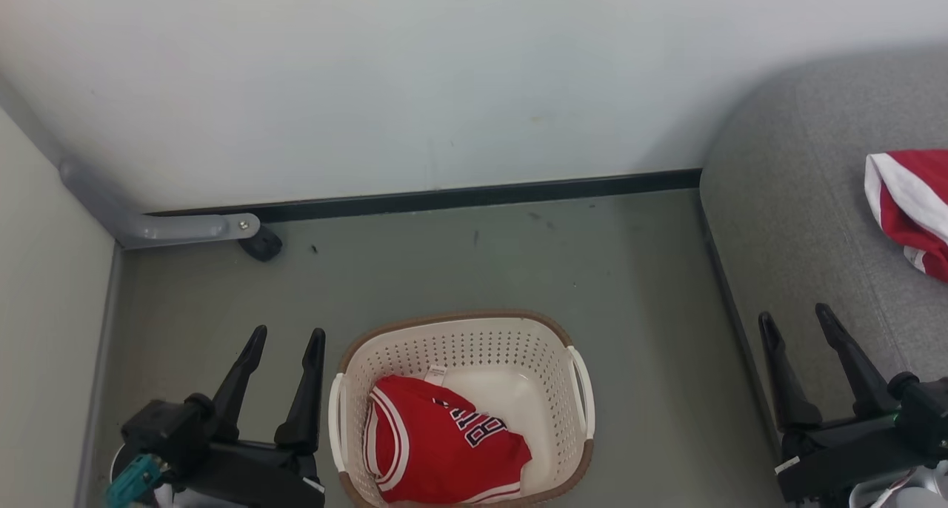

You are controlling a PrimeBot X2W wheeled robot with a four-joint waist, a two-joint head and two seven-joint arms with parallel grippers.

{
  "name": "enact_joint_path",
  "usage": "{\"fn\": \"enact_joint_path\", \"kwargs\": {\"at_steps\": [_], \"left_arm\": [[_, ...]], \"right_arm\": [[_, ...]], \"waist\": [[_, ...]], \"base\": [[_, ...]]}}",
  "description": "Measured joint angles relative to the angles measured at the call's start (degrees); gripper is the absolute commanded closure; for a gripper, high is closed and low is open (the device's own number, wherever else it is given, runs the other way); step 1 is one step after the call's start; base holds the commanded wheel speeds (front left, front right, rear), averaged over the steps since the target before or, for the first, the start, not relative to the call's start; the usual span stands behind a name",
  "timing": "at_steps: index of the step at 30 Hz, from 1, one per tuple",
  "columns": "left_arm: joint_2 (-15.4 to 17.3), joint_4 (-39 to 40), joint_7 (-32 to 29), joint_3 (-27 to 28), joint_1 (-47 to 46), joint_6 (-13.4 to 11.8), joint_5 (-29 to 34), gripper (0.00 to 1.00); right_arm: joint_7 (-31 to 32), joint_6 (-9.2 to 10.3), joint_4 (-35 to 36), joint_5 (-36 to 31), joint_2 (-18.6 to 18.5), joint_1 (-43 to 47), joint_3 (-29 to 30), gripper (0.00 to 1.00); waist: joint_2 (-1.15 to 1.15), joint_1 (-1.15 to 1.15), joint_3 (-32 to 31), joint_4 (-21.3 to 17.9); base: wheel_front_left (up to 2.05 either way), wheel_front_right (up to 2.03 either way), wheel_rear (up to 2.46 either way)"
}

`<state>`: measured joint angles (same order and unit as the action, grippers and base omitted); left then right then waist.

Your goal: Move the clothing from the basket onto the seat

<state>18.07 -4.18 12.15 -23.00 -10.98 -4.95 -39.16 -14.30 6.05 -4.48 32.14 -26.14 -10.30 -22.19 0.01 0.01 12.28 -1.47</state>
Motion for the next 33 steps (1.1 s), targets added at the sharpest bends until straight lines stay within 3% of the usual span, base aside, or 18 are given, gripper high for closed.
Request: {"fn": "enact_joint_path", "kwargs": {"at_steps": [19, 33], "left_arm": [[-0.19, -7.08, -7.24, -5.48, -11.16, 3.54, 2.03, 0.0], [-0.86, -16.78, -12.62, -8.29, -19.39, 5.49, 4.44, 0.0]], "right_arm": [[-0.24, 0.0, 1.83, -0.96, 3.23, -3.79, 1.0, 0.0], [-0.25, -0.03, 2.23, -2.55, 5.91, -6.92, 1.61, 0.0]], "waist": [[0.0, 0.0, 11.87, -3.77], [0.0, 0.0, 20.42, -6.67]], "base": [[0.0, 0.0, 0.0], [0.0, 0.0, 0.0]]}}
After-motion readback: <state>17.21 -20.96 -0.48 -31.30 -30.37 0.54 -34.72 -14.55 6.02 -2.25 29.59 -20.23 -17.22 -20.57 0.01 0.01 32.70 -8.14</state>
